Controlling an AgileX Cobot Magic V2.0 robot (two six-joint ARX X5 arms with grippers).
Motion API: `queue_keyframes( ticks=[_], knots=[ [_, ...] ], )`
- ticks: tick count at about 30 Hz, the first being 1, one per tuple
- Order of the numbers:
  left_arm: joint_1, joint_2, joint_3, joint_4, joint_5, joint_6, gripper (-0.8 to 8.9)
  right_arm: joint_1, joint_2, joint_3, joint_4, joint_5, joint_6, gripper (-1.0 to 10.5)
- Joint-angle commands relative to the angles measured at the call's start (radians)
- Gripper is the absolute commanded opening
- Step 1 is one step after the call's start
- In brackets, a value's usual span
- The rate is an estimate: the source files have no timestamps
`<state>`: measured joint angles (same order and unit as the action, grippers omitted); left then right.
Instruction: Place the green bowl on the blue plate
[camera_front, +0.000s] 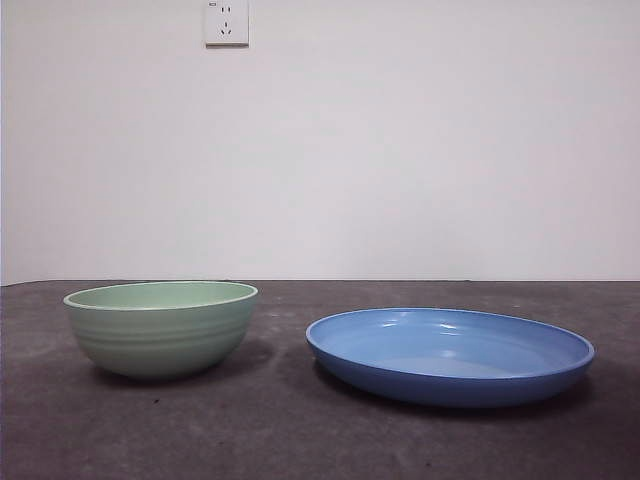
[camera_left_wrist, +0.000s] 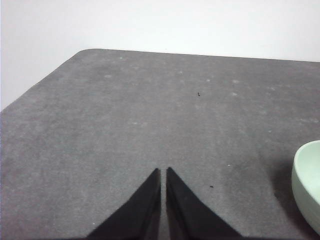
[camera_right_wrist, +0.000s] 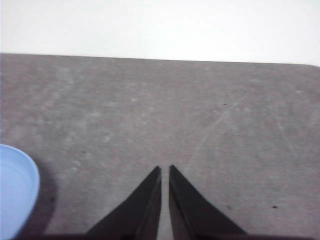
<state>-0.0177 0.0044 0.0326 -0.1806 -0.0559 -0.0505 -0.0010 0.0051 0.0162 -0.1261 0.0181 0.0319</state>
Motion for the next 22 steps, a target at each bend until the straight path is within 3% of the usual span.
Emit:
queue_keyframes(
  ticks=[1, 7, 13, 22],
  knots=[
    [-0.003, 0.002, 0.013, -0.007, 0.003, -0.042, 0.18, 0.002, -0.002, 0.004, 0.011, -0.022, 0.076, 0.1],
    [-0.008, 0.053, 0.132, -0.007, 0.003, -0.129, 0.18, 0.002, 0.008, 0.079, -0.018, -0.026, 0.18, 0.1],
    [-0.021, 0.185, 0.261, -0.008, 0.037, -0.157, 0.18, 0.003, 0.084, 0.21, -0.035, -0.053, 0.27, 0.1],
    [-0.04, 0.454, 0.559, -0.117, 0.2, -0.161, 0.18, 0.015, 0.317, 0.504, -0.188, -0.214, 0.276, 0.1]
  ],
)
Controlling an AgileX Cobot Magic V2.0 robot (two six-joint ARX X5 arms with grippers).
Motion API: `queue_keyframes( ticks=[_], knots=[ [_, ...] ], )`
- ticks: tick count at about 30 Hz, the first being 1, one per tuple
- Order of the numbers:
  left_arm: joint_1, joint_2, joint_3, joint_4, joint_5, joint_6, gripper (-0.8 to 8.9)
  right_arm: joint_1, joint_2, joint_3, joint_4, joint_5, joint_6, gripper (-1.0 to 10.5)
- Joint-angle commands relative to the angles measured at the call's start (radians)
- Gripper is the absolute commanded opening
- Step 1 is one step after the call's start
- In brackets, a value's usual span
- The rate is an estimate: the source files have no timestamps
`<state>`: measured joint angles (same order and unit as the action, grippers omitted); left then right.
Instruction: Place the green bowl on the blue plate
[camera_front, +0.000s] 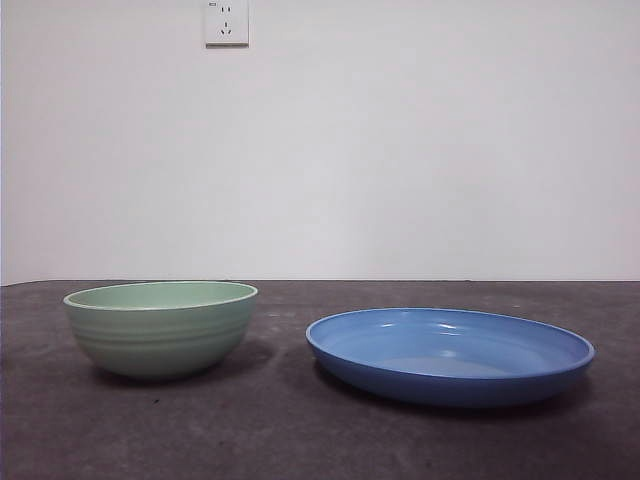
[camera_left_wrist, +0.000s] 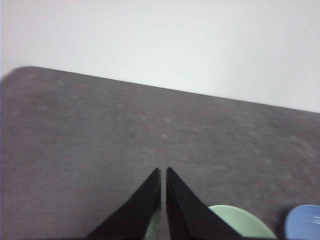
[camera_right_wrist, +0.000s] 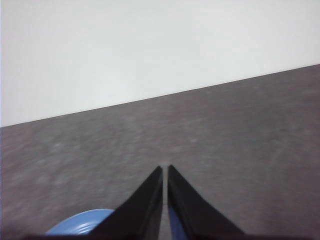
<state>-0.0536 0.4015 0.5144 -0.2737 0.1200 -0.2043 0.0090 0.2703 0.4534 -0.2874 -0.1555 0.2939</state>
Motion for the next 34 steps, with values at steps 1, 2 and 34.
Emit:
queue_keyframes(
  ticks=[1, 2, 34],
  knots=[
    [-0.006, 0.086, 0.11, -0.04, 0.04, -0.007, 0.18, 0.006, 0.079, 0.098, -0.045, -0.065, 0.014, 0.1],
    [-0.007, 0.118, 0.148, -0.058, 0.063, -0.008, 0.18, 0.008, 0.11, 0.135, -0.07, -0.095, 0.012, 0.1],
    [-0.084, 0.615, 0.676, -0.496, 0.45, 0.115, 0.29, 0.081, 0.591, 0.622, -0.409, -0.492, -0.153, 0.1]
  ],
)
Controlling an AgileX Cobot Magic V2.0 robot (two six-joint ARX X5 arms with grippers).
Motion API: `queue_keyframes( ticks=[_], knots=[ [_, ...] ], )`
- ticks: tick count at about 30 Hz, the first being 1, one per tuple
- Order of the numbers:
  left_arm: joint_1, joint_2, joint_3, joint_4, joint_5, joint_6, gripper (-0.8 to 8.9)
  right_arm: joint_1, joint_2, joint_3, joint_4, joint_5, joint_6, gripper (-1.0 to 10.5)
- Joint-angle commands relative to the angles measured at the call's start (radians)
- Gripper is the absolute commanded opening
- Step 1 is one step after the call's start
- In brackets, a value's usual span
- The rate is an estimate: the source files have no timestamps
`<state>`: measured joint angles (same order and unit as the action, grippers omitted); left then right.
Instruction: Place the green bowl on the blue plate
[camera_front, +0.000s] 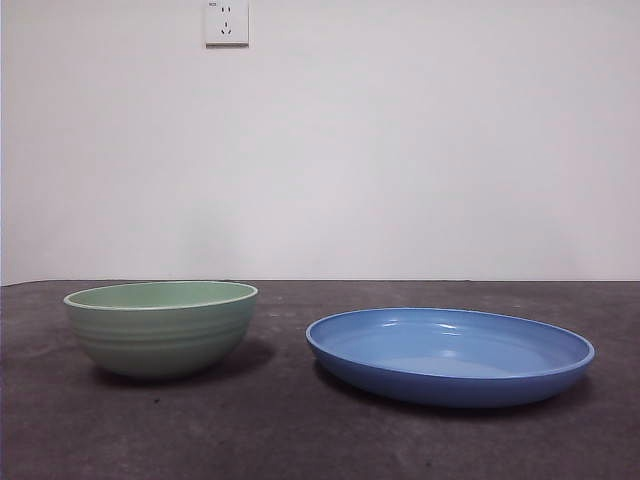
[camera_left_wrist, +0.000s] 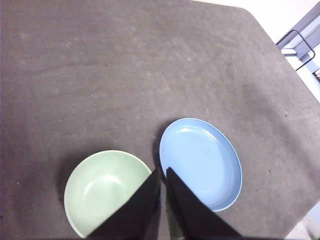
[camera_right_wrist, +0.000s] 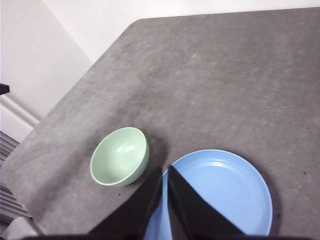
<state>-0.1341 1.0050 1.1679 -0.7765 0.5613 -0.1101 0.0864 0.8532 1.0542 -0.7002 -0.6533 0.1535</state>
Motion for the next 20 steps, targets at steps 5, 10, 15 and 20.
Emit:
queue_keyframes(
  ticks=[5, 10, 15, 20],
  knots=[
    [-0.004, 0.018, 0.022, 0.007, 0.008, 0.021, 0.72, 0.004, 0.008, 0.021, 0.004, 0.006, -0.013, 0.1],
    [-0.004, 0.029, 0.022, 0.006, 0.008, 0.021, 3.9, 0.004, 0.008, 0.021, 0.004, 0.006, -0.013, 1.3],
    [-0.004, 0.045, 0.022, 0.006, 0.007, 0.021, 5.36, 0.004, 0.008, 0.021, 0.004, 0.006, -0.012, 5.4],
    [-0.004, 0.077, 0.022, 0.006, 0.007, 0.023, 5.36, 0.004, 0.008, 0.021, 0.004, 0.006, -0.012, 6.7]
  ],
)
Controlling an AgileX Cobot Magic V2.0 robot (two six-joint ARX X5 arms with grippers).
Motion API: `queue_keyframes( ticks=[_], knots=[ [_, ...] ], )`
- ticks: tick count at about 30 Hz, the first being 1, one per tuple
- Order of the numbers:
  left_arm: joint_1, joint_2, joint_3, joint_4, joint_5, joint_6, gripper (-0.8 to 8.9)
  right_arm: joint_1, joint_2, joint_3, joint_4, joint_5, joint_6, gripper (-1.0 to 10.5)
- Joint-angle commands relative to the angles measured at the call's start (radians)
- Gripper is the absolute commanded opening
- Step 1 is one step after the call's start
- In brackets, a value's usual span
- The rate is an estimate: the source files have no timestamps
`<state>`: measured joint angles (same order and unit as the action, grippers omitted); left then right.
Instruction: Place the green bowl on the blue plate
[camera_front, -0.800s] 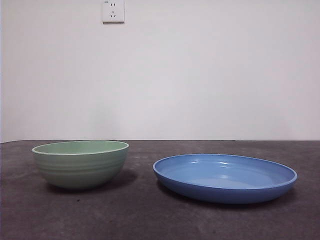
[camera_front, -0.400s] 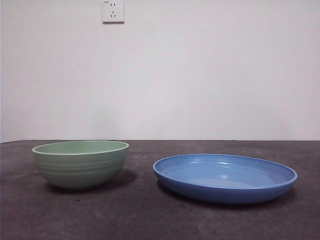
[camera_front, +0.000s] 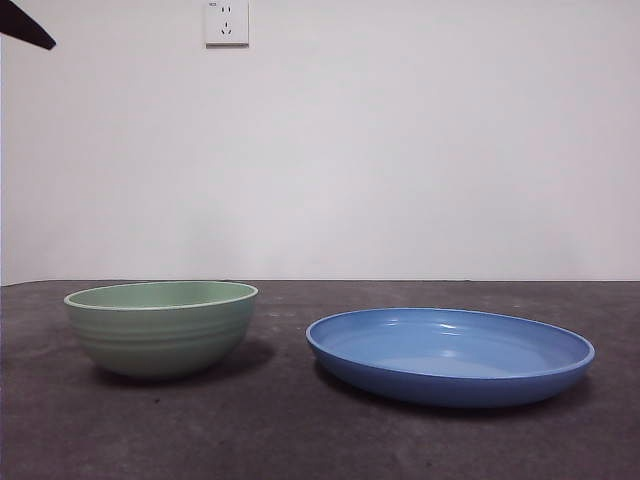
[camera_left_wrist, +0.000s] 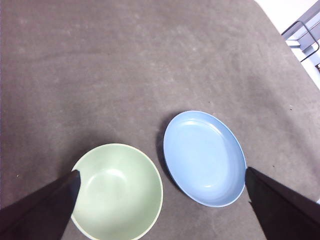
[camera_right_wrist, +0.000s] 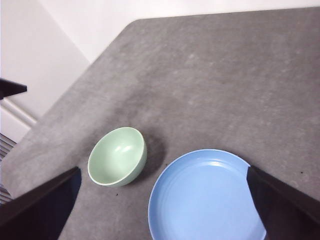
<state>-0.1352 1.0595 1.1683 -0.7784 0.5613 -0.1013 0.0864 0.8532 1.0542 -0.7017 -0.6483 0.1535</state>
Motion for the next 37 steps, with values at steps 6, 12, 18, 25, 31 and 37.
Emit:
queue_keyframes(
  ticks=[6, 12, 18, 25, 31, 37],
  knots=[
    [-0.003, 0.084, 0.022, 0.007, -0.023, 0.044, 5.3, 0.004, 0.008, 0.021, 0.007, 0.0, -0.011, 6.7],
    [-0.003, 0.187, 0.022, -0.005, -0.231, 0.085, 5.3, 0.004, 0.008, 0.021, 0.005, -0.003, -0.008, 6.7],
    [-0.003, 0.338, 0.021, -0.031, -0.252, 0.095, 5.3, 0.004, 0.008, 0.021, 0.006, -0.006, -0.008, 6.7],
    [-0.017, 0.529, 0.021, -0.05, -0.251, 0.094, 5.27, 0.004, 0.008, 0.021, 0.006, -0.006, -0.009, 6.7],
    [-0.044, 0.635, 0.021, -0.044, -0.248, 0.09, 4.89, 0.004, 0.008, 0.021, 0.006, -0.006, -0.009, 6.7],
    [-0.078, 0.673, 0.021, -0.013, -0.25, 0.089, 4.6, 0.004, 0.008, 0.021, 0.006, -0.005, -0.009, 6.7]
  ],
)
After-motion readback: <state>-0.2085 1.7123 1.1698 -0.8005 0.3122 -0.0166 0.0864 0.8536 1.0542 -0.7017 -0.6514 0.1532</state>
